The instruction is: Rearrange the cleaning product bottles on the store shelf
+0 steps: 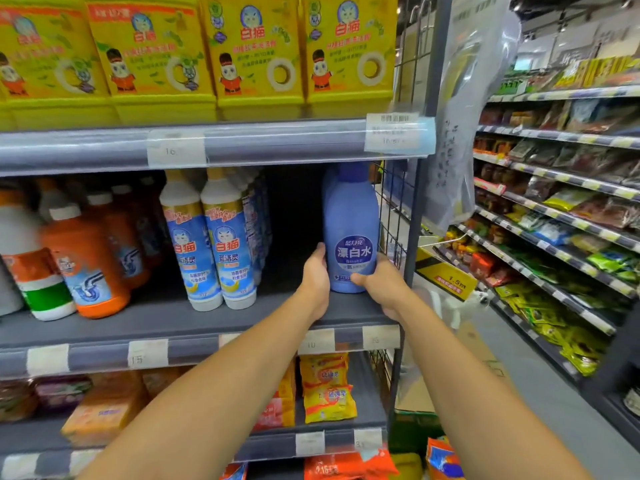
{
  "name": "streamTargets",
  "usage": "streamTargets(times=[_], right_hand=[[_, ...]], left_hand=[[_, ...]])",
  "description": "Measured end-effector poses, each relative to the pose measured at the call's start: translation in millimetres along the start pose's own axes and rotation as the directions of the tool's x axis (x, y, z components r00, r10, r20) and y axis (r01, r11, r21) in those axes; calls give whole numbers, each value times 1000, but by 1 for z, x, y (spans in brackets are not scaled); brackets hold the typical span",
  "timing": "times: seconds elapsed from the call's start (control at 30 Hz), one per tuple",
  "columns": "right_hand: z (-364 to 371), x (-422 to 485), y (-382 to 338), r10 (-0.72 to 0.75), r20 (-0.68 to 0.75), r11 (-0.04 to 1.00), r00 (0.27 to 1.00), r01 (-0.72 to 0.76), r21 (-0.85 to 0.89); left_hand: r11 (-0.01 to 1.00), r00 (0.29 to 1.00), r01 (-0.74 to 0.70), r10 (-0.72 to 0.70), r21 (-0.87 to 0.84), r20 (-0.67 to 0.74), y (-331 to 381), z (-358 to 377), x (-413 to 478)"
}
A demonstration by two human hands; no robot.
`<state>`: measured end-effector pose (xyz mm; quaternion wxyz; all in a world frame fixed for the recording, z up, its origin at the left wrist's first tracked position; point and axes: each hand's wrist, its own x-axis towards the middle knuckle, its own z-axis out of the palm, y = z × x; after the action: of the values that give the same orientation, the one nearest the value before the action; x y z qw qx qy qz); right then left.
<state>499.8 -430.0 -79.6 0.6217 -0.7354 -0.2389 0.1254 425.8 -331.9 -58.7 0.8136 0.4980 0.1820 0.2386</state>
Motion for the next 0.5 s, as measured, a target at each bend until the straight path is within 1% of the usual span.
streamTargets(times=[0.17, 0.23, 0.33, 0.4, 0.47, 0.5], right_hand=[[3, 5, 6, 4, 10, 1000, 1000, -4, -23], [2, 3, 5, 10, 9, 999, 1000, -9, -52], [-3, -2, -3, 27, 51, 997, 998, -24, -70], [-6, -4, -6, 40, 43, 990, 998, -33, -140], [-6, -5, -8, 55, 4, 964, 998, -52, -261], [-5, -5, -9, 51, -8, 942, 999, -51, -333]], left_hand=[[999, 1000, -18, 18, 43, -9, -6, 0, 4], [998, 1000, -8, 8, 68, -2, -2, 1, 0], [995, 999, 35, -35, 96, 0, 9, 3, -9], [984, 999, 53, -54, 172, 2, 15, -1, -17], [945, 996, 87, -84, 315, -23, 20, -9, -32], [906, 995, 101, -93, 412, -38, 22, -14, -40]])
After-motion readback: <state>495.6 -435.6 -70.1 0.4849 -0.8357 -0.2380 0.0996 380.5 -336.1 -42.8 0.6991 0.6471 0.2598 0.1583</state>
